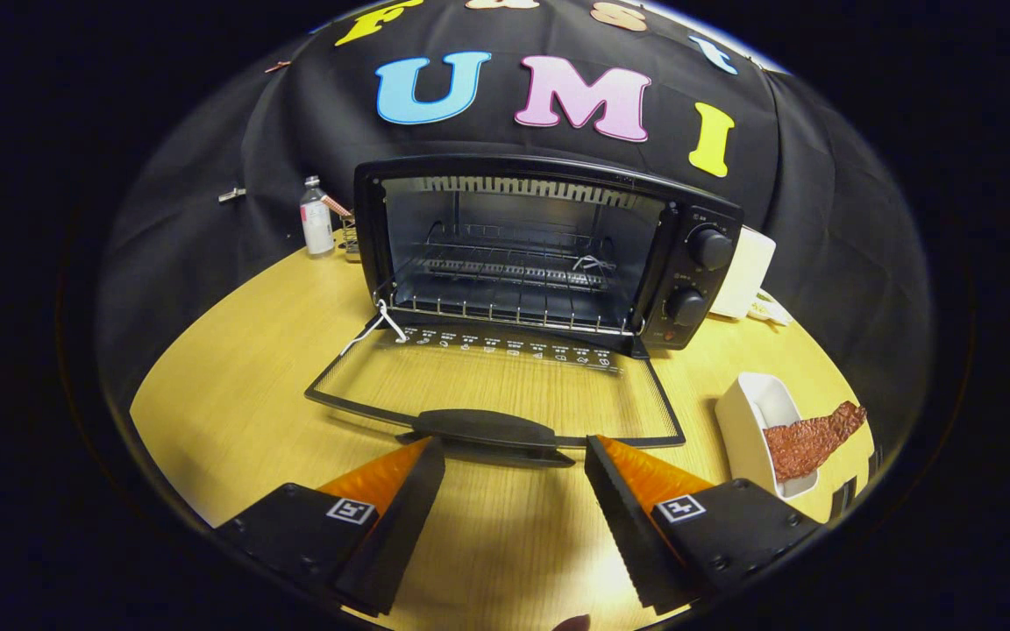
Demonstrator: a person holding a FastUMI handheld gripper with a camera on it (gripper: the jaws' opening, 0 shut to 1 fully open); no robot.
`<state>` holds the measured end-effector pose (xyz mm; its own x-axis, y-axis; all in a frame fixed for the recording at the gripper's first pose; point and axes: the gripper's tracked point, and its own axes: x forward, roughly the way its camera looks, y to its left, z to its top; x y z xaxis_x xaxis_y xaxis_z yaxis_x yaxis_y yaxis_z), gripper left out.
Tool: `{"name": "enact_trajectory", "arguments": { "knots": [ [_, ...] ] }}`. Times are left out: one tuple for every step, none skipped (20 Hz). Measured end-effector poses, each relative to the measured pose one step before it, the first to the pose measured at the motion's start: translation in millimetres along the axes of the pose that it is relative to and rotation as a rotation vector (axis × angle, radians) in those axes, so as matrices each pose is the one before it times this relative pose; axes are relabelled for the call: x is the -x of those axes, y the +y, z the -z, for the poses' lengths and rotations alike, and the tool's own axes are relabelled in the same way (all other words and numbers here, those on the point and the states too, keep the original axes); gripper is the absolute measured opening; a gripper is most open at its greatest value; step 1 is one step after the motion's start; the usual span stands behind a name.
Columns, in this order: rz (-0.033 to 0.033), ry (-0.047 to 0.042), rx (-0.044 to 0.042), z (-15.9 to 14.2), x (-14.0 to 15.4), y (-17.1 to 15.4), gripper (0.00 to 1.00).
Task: Open the toaster oven, put the food inside, and close the toaster oven door.
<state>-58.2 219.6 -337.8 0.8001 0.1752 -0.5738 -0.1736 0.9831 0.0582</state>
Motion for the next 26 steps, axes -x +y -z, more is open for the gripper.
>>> {"name": "enact_trajectory", "arguments": {
  "knots": [
    [-0.01097,-0.00638,-0.00681,-3.31,5.54,0.12,0.99],
    [-0.01316,-0.01025,-0.00322,-5.79,6.88,0.95,0.99],
    [-0.019,-0.01396,0.00127,-6.58,7.89,0.34,0.99],
    [-0.01915,-0.01506,0.00551,-8.9,8.5,0.58,0.99],
    [-0.0269,-0.01651,0.0049,-10.17,9.74,-0.66,0.99],
    [-0.0205,-0.01486,0.00633,-10.46,9.78,-2.97,0.99],
    [-0.01747,-0.02074,0.00517,-10.35,12.16,-6.86,0.99],
    [-0.01393,-0.01947,0.00577,-11.95,10.49,-9.26,0.98],
    [-0.0166,-0.00767,0.00064,-8.61,8.91,-10.44,0.98],
    [-0.011,-0.00296,-0.00561,-7.54,9.3,-12.51,0.98],
    [-0.00904,-0.00239,-0.01053,-6.85,10.11,-14.85,0.98],
    [-0.01033,0.00013,-0.01173,-7.48,10.42,-14.29,0.98],
    [-0.01692,-0.00287,0.00099,-6.76,10.93,-11.21,0.98],
    [-0.00715,-0.00421,0.00667,-6.55,8.73,-13.69,0.98],
    [-0.01045,0.00074,0.00302,-3.37,7.83,-14.94,0.98],
    [-0.00333,0.00525,-0.00429,-2.0,6.18,-14.85,0.98],
    [-0.00026,0.01184,-0.0087,1.89,3.72,-17.57,0.98],
    [0.01077,0.01739,-0.00712,3.62,2.79,-18.63,0.98],
    [0.01823,0.02146,-0.00652,5.41,1.97,-20.02,0.98],
    [0.01057,0.01809,-0.01165,4.32,0.47,-17.97,0.98],
    [0.00128,0.01866,-0.01616,5.56,-2.03,-13.25,0.98],
    [-0.00736,0.02544,-0.01456,7.84,-3.9,-9.57,0.98],
    [-0.00316,0.02662,-0.00926,9.99,-4.83,-10.14,0.98],
    [0.00145,0.03294,-0.01149,9.32,-6.07,-11.16,0.99],
    [0.0053,0.03545,-0.01803,10.35,-8.26,-11.89,0.99],
    [-0.0013,0.02968,-0.02462,8.62,-8.27,-10.85,0.99]
  ]
}}
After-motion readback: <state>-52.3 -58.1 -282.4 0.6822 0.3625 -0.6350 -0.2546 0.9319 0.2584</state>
